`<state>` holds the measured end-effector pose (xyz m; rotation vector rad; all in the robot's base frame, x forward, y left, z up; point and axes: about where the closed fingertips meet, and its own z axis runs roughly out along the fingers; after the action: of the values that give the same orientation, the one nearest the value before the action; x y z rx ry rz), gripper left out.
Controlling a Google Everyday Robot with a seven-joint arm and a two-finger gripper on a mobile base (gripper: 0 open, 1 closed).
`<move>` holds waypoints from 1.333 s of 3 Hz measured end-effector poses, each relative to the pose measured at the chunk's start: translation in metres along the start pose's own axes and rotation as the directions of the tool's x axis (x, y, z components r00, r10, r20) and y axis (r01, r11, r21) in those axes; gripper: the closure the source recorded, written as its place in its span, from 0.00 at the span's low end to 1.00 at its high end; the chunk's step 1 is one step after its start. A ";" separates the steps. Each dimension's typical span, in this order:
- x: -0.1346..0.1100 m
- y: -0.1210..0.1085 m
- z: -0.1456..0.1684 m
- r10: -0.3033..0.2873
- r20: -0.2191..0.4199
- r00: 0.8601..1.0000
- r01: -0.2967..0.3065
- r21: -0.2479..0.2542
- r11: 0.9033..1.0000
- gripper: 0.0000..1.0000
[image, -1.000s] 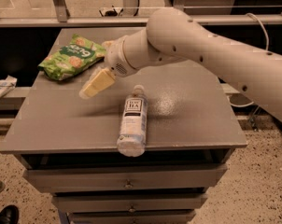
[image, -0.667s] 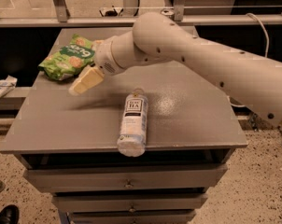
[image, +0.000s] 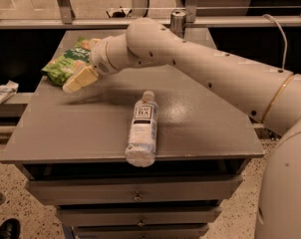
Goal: Move green rice chip bag near redbull can
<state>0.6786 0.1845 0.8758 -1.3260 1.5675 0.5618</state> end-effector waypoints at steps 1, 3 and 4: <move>-0.001 -0.004 0.016 0.019 0.010 1.000 -0.020 0.013 1.000 0.00; 0.001 -0.002 0.027 0.028 0.007 1.000 -0.028 0.037 0.999 0.39; 0.001 -0.002 0.022 0.021 0.010 1.000 -0.021 0.061 0.998 0.69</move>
Offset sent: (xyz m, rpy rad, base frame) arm 0.0166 0.0238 -0.0141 0.0215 0.0108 -0.0519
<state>0.6882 0.2015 0.8659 -1.2607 1.5806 0.5284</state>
